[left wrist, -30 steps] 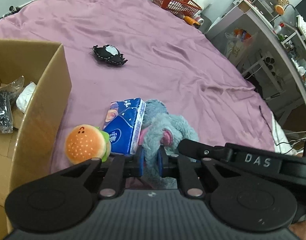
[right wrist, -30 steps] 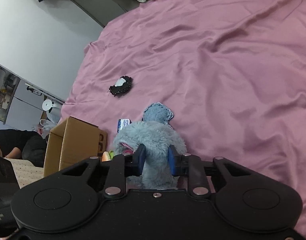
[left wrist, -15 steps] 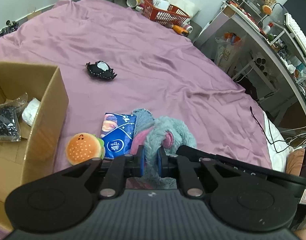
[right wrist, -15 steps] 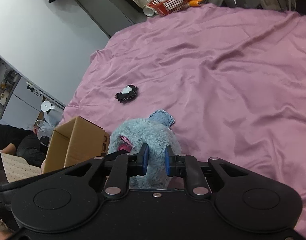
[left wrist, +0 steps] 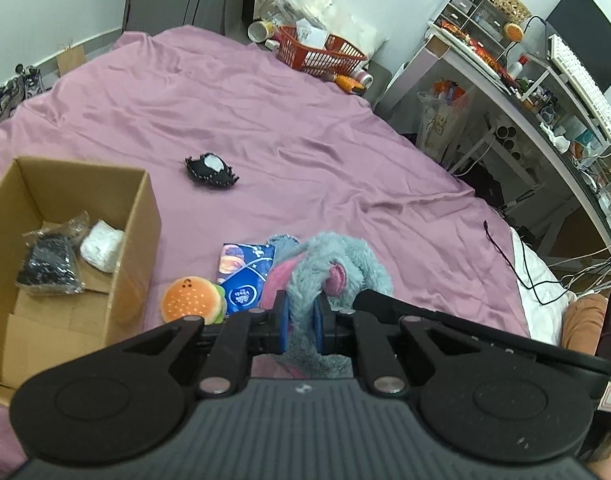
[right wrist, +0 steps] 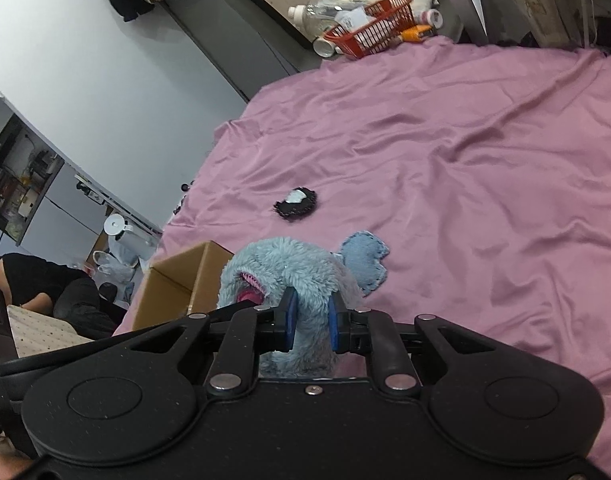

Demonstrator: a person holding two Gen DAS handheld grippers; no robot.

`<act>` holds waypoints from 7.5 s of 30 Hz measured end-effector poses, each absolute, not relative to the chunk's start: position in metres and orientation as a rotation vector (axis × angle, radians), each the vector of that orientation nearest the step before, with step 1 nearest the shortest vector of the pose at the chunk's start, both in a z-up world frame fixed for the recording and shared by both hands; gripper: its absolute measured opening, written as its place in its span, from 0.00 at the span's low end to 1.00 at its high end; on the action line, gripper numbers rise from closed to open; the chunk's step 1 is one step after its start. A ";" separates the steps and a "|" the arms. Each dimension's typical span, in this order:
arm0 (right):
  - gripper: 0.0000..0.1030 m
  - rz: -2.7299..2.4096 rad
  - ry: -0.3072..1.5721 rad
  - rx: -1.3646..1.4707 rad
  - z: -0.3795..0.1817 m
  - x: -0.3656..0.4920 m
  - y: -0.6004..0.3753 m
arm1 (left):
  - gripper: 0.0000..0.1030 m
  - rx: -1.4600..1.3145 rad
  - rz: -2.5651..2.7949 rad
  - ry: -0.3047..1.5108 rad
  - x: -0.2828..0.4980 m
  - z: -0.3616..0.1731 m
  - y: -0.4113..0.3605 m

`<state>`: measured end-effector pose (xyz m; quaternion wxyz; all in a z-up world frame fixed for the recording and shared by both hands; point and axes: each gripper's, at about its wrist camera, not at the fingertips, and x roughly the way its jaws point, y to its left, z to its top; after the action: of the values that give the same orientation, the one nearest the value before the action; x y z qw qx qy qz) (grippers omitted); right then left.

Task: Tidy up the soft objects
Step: 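Lift and carry the grey-blue plush with both grippers over the box, then open both grippers to drop the plush into the box, then move the left gripper to the blue tissue pack while the right moves to the denim cloth, then grasp the blue tissue pack with the left gripper while the right grasps the denim cloth, then carry the tissue pack with the left gripper while the right carries the denim cloth over the box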

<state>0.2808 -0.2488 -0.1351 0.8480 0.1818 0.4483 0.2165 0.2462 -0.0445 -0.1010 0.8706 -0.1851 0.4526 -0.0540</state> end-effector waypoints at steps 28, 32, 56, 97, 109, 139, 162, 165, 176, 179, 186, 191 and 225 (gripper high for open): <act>0.15 0.489 0.822 0.283 -0.083 0.247 -0.167 | 0.11 -0.419 -0.069 0.828 0.212 -0.056 0.029; 0.15 0.510 0.832 0.300 -0.080 0.246 -0.151 | 0.11 -0.423 -0.053 0.812 0.208 -0.054 0.045; 0.15 0.594 0.934 0.294 -0.115 0.246 -0.042 | 0.11 -0.528 0.032 0.847 0.196 -0.100 0.165; 0.78 0.469 0.968 0.312 -0.110 0.233 -0.116 | 0.59 -0.386 0.203 0.989 0.204 -0.091 0.127; 0.90 0.457 0.917 0.290 -0.093 0.233 -0.162 | 0.68 -0.338 0.148 0.961 0.205 -0.072 0.079; 0.99 0.420 0.896 0.330 -0.084 0.285 -0.263 | 0.91 -0.342 0.167 0.939 0.247 -0.052 -0.013; 0.80 0.357 1.070 0.589 -0.178 0.333 -0.289 | 0.76 -0.333 0.091 1.018 0.300 -0.124 -0.047; 0.75 0.361 1.080 0.632 -0.187 0.339 -0.289 | 0.71 -0.326 0.078 1.035 0.308 -0.136 -0.051; 0.56 0.349 1.145 0.641 -0.218 0.364 -0.284 | 0.64 -0.278 0.065 1.117 0.336 -0.184 -0.061; 0.56 0.349 1.158 0.649 -0.225 0.369 -0.283 | 0.64 -0.270 0.063 1.132 0.344 -0.194 -0.061; 0.52 0.371 1.180 0.660 -0.239 0.381 -0.275 | 0.55 -0.307 0.036 1.148 0.352 -0.208 -0.053; 0.45 0.390 1.214 0.657 -0.248 0.386 -0.265 | 0.49 -0.352 0.023 1.135 0.348 -0.207 -0.047; 0.18 0.407 1.098 0.565 -0.211 0.371 -0.260 | 0.49 -0.317 0.034 1.013 0.316 -0.134 -0.036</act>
<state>0.3706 -0.2603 -0.2108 0.7960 0.2631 0.5112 0.1893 0.3158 -0.0357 -0.1345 0.8623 -0.1514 0.4829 0.0162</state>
